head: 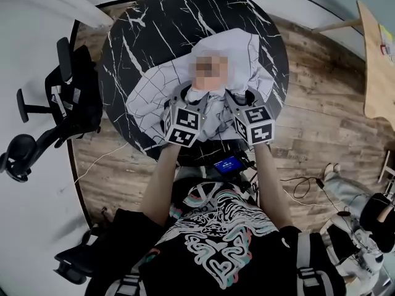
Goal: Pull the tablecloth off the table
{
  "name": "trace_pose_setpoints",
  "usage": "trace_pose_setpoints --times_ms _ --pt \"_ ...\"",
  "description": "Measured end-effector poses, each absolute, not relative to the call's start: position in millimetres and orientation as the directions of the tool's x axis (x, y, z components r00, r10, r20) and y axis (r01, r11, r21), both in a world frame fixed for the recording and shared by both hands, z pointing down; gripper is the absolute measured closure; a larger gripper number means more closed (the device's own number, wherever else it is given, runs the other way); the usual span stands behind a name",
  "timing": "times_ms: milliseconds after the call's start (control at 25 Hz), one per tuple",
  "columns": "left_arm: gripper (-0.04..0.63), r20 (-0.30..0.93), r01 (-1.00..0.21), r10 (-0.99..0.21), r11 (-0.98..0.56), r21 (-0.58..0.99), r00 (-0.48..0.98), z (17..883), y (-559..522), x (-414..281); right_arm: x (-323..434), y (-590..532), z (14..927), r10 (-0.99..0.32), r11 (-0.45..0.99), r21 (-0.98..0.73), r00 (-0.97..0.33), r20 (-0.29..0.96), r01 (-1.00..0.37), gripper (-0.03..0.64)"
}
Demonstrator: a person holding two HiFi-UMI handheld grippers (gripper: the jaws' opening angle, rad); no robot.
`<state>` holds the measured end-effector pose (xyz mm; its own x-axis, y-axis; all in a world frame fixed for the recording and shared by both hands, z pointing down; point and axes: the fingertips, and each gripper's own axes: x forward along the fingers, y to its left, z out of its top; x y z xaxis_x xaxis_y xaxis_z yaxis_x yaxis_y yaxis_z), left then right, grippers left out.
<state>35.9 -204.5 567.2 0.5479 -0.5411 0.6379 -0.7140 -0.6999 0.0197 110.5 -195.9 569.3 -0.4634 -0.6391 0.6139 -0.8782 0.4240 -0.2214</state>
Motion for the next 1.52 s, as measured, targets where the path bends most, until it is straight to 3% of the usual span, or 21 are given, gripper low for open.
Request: trace_pose_setpoints --times_ms 1520 --pt "0.449 0.525 -0.715 -0.647 -0.692 -0.099 0.553 459 -126 -12 62 -120 467 -0.77 0.421 -0.189 -0.46 0.442 -0.887 0.457"
